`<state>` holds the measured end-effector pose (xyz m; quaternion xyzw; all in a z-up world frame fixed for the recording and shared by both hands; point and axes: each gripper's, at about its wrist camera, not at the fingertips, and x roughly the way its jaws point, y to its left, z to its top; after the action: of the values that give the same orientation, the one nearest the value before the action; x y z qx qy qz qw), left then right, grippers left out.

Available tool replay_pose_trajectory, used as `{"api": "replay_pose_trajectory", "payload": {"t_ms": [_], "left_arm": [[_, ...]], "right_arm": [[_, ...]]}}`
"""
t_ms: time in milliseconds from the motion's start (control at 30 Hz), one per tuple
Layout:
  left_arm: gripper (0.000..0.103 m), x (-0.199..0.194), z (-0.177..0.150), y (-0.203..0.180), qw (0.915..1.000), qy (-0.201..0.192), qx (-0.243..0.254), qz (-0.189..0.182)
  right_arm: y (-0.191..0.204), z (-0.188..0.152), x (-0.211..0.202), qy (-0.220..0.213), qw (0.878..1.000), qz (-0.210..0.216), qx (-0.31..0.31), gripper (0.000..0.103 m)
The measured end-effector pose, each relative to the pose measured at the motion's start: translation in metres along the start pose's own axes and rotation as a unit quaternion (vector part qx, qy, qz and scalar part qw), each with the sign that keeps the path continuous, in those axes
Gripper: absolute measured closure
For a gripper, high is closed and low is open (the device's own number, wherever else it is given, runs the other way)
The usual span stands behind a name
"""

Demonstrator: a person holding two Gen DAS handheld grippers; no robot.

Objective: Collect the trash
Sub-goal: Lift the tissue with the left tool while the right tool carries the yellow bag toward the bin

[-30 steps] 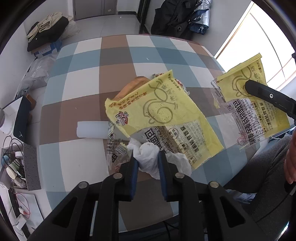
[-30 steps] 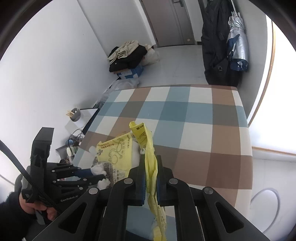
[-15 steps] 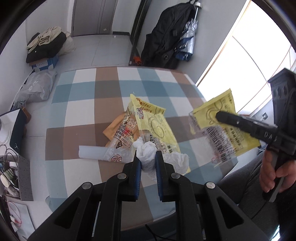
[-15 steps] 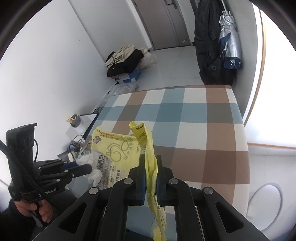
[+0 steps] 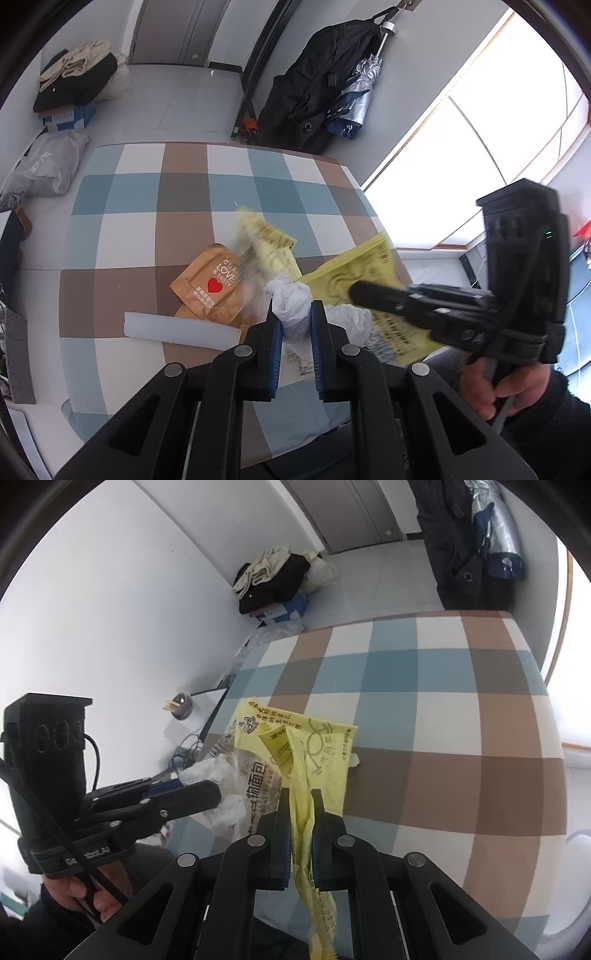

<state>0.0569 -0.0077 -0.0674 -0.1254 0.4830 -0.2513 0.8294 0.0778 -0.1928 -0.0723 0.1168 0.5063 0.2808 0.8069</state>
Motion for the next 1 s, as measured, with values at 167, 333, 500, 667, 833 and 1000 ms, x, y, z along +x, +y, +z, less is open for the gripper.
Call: {"api": "replay_pose_trajectory", "payload": {"t_ms": [167,333,500,667,833,1000], "left_arm": [[0.093,-0.011,0.002,0.01,0.9997,-0.014,-0.017,-0.009],[0.093,-0.026,0.005,0.022,0.9984,-0.044,-0.036,-0.003],[0.093,-0.033,0.008,0.024,0.9964,-0.074,-0.034,0.025],[0.093,-0.038,0.009,0.02,0.9939,-0.098,-0.028,0.043],[0.093,-0.052,0.009,0.014,0.986,-0.141,-0.015,0.088],[0.093,-0.055,0.01,0.004,0.9806,-0.158,0.002,0.116]], "right_arm": [[0.002,0.0,0.028,0.04,0.999,-0.018,0.006,0.096],[0.006,0.001,0.034,0.04,0.999,-0.028,0.008,0.096],[0.006,0.003,0.013,0.002,1.0,-0.015,0.012,0.098],[0.0,0.0,-0.012,-0.034,0.999,-0.012,0.022,0.098],[-0.009,-0.002,-0.034,-0.053,0.998,-0.013,0.033,0.098],[-0.009,-0.003,-0.064,-0.084,0.996,-0.013,0.033,0.098]]}}
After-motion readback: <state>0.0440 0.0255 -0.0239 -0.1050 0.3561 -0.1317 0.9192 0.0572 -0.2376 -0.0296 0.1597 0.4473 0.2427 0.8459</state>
